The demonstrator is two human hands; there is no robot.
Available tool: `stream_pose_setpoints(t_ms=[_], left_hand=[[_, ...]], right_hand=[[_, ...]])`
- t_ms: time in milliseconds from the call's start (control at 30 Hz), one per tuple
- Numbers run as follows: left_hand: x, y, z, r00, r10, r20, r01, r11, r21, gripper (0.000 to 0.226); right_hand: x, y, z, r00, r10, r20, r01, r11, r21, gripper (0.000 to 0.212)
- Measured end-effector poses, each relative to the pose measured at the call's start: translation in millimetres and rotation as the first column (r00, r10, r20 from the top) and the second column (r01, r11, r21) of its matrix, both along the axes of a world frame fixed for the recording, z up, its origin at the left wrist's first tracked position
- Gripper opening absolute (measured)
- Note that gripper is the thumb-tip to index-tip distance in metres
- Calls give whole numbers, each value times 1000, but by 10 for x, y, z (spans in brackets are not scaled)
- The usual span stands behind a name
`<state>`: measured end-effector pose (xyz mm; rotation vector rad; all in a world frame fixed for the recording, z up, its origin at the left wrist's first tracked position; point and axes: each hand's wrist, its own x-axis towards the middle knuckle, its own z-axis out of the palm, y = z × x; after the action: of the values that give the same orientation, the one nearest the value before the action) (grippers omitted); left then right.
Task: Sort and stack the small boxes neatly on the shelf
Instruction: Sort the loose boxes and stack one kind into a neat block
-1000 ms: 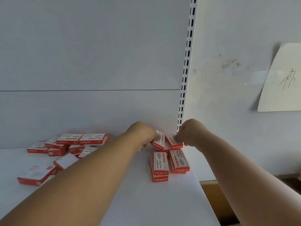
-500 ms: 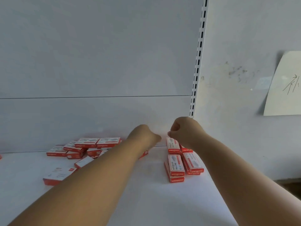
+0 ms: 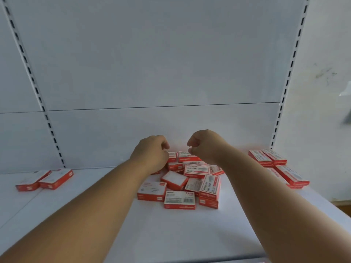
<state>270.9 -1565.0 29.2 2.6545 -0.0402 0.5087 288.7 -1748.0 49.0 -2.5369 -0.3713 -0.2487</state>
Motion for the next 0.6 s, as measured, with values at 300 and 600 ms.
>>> stream_pose_setpoints(t_ms=[300, 600], left_hand=[[90, 210, -172, 989, -105, -104, 111, 992, 55, 36], [-4, 217, -259, 954, -135, 268, 206, 943, -260, 53]], right_hand=[[72, 70, -166, 996, -83, -13, 73, 931, -358, 51], [-66, 109, -204, 980, -88, 177, 32, 955, 296, 23]])
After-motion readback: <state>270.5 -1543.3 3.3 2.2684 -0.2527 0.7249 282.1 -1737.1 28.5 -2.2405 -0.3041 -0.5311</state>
